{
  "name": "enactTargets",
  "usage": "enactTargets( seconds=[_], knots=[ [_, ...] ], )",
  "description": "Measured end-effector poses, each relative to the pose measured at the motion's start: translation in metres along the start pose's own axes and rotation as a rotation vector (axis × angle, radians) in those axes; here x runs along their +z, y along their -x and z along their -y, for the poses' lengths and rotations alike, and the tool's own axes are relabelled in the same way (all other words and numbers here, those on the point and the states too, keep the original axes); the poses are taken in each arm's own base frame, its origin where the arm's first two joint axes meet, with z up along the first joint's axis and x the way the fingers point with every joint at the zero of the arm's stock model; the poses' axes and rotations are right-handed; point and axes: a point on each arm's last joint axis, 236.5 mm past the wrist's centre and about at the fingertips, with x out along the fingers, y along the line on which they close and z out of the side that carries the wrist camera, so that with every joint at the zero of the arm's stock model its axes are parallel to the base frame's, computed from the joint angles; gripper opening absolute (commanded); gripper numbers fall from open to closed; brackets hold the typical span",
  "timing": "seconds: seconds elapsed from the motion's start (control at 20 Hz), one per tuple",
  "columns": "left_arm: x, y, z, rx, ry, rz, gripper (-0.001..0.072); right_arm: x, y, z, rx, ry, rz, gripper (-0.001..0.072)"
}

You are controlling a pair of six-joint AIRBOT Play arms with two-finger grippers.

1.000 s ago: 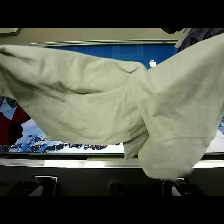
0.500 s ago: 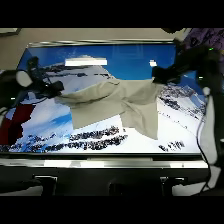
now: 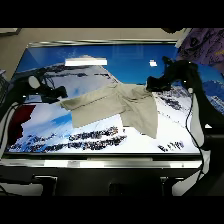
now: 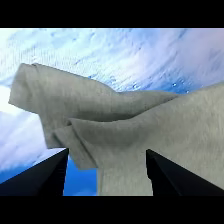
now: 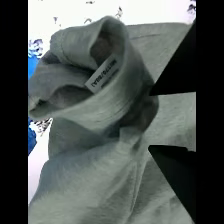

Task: Fold the clothes and pants, and hang the long-sleeved shirts on hangers.

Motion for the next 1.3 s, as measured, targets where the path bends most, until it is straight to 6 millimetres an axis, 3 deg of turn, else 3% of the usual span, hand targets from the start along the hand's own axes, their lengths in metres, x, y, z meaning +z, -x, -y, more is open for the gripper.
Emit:
enactTargets(
  seconds=[0.1, 0.2, 0.3, 0.4, 0.6, 0.9, 0.95, 1.05, 1.1, 1.15, 1.2, 1.3],
  knots=[
    [0.003, 0.029, -0.022, 0.009, 0.008, 0.008, 0.054, 0.003, 0.026, 0.018, 0.022, 0.004, 0.019, 0.053],
    [-0.008, 0.053, -0.047, 0.015, 0.041, 0.002, 0.054, -0.003, 0.044, 0.049, 0.046, -0.05, 0.02, 0.054],
    [-0.03, 0.067, -0.065, -0.01, 0.1, -0.012, 0.054, -0.019, 0.047, 0.073, 0.097, -0.121, -0.009, 0.054],
    [-0.053, 0.071, -0.071, -0.079, 0.172, -0.017, 0.0541, -0.04, 0.038, 0.086, 0.159, -0.177, -0.052, 0.0542],
    [-0.084, 0.07, -0.053, -0.258, 0.264, -0.039, 0.054, -0.071, 0.003, 0.093, 0.279, -0.258, -0.122, 0.053],
    [-0.091, 0.072, -0.038, -0.351, 0.285, -0.035, 0.054, -0.084, -0.032, 0.094, 0.386, -0.322, -0.156, 0.053],
    [-0.091, 0.072, -0.038, -0.355, 0.285, -0.031, 0.054, -0.084, -0.035, 0.092, 0.405, -0.328, -0.156, 0.0511],
    [-0.09, 0.072, -0.036, -0.362, 0.289, -0.027, 0.054, -0.083, -0.043, 0.088, 0.424, -0.329, -0.154, 0.0405],
    [-0.09, 0.072, -0.036, -0.365, 0.29, -0.026, 0.054, -0.084, -0.047, 0.085, 0.429, -0.323, -0.157, 0.031],
    [-0.09, 0.072, -0.036, -0.366, 0.29, -0.027, 0.054, -0.085, -0.051, 0.083, 0.426, -0.313, -0.158, 0.0135],
    [-0.091, 0.073, -0.035, -0.369, 0.292, -0.03, 0.0541, -0.086, -0.055, 0.081, 0.423, -0.306, -0.161, 0.0037],
    [-0.095, 0.07, -0.035, -0.371, 0.299, -0.048, 0.0541, -0.086, -0.057, 0.078, 0.421, -0.289, -0.163, 0.0038]
  ],
)
